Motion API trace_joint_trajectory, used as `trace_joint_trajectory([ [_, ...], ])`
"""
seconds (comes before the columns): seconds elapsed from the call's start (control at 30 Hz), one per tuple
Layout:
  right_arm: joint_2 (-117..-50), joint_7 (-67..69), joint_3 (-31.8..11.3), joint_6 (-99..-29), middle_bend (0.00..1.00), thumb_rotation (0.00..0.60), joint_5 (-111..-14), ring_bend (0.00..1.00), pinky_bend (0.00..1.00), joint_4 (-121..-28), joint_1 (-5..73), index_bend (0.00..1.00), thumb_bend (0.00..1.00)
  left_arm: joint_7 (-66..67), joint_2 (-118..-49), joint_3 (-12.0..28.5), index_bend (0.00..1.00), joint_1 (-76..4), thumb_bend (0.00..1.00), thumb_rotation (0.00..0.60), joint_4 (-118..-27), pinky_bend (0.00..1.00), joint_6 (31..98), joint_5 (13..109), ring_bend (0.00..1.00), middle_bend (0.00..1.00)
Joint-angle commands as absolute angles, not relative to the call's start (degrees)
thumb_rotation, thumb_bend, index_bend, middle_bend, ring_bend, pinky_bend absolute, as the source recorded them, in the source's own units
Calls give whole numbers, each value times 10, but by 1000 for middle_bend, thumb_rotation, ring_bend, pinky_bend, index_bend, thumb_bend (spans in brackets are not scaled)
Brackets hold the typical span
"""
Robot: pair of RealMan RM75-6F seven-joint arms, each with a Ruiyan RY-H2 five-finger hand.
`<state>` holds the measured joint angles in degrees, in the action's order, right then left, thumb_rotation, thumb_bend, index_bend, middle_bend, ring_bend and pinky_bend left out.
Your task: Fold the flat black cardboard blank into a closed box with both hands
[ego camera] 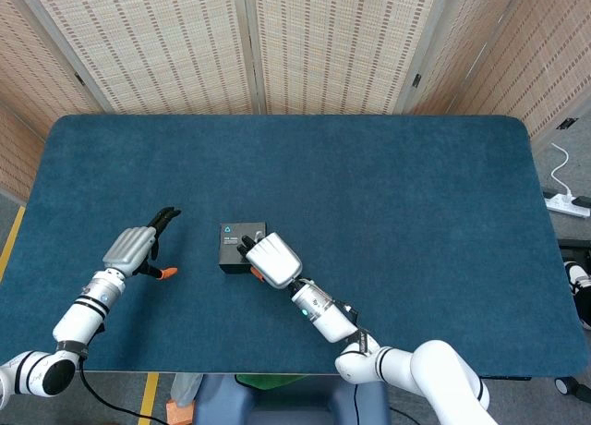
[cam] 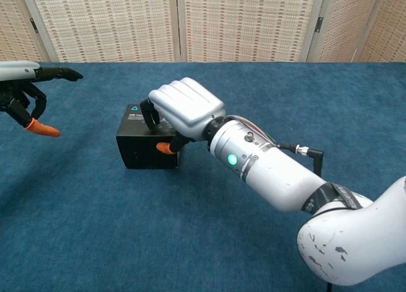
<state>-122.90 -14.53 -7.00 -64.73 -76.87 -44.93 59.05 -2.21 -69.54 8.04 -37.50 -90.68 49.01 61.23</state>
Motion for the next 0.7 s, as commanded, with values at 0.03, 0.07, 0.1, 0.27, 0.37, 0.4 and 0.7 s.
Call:
trace_joint_trajectory([
  [0.03,-1217,-136,-79,-668,466,600,-785,754,1000,-466,584,391,334,-12,-697,81,0,-373,221,600,-907,908,496,606,613,0],
  [0.07,-1215,-135,-80,-671,447,600,-786,750,1000,-469,583,355,334,-11,-697,81,0,-373,221,600,-907,899,497,605,601,0],
  [0.1,-1213,-134,-80,-673,404,600,-788,741,1000,-471,583,269,334,-10,-697,81,0,-373,220,600,-907,875,498,604,577,0],
  [0.27,-1151,-142,-82,-733,236,600,-811,701,1000,-544,546,0,335,42,-708,77,0,-359,221,600,-906,614,548,590,304,0],
  [0.37,-1086,-158,-77,-759,216,600,-811,645,998,-629,507,0,335,99,-723,77,0,-346,223,600,-899,535,604,572,265,2],
  [0.4,-1065,-163,-76,-767,213,600,-808,610,985,-653,494,0,335,113,-726,77,0,-342,225,600,-897,524,620,568,262,6],
  [0.7,-820,-152,-40,-820,192,600,-746,133,320,-886,338,0,351,185,-717,57,18,-272,251,600,-905,331,754,583,160,79],
])
